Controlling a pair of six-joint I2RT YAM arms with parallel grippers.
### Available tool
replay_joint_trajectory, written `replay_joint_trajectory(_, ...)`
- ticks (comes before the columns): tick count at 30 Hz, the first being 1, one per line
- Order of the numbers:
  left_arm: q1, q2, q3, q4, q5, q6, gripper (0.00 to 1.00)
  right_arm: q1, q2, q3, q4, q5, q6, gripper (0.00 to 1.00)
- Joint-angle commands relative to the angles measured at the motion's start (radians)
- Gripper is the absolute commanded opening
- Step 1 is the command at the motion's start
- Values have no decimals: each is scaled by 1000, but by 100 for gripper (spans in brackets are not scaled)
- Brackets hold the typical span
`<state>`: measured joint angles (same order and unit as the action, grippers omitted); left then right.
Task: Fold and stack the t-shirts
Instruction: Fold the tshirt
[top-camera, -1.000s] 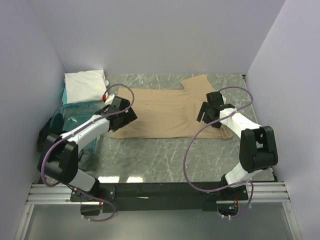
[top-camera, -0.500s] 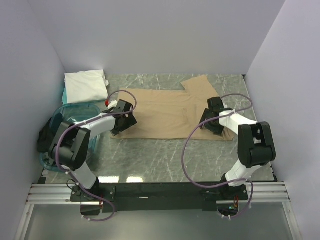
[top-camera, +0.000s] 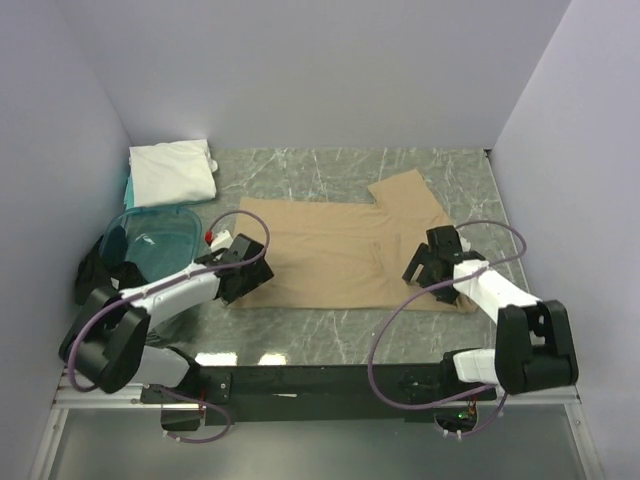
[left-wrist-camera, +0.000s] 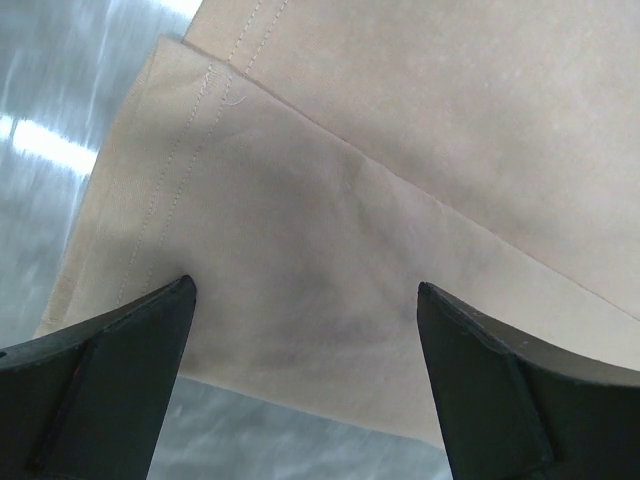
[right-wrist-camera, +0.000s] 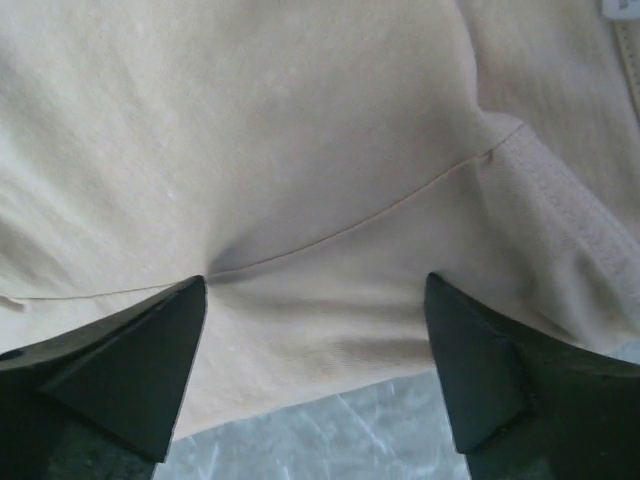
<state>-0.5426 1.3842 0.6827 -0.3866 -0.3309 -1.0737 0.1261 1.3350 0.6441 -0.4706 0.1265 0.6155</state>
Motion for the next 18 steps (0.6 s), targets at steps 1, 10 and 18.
replay_joint_trajectory(1,-34,-66,-75,-172,62,-91,99,-9,-80,-87,-146,-30,67,100)
replay_joint_trajectory(10,-62,-189,33,-270,-19,-75,100,-9,-232,-3,-201,-5,46,100)
replay_joint_trajectory(18,-8,-44,383,-265,-171,60,99,-8,-365,187,-148,108,-56,100)
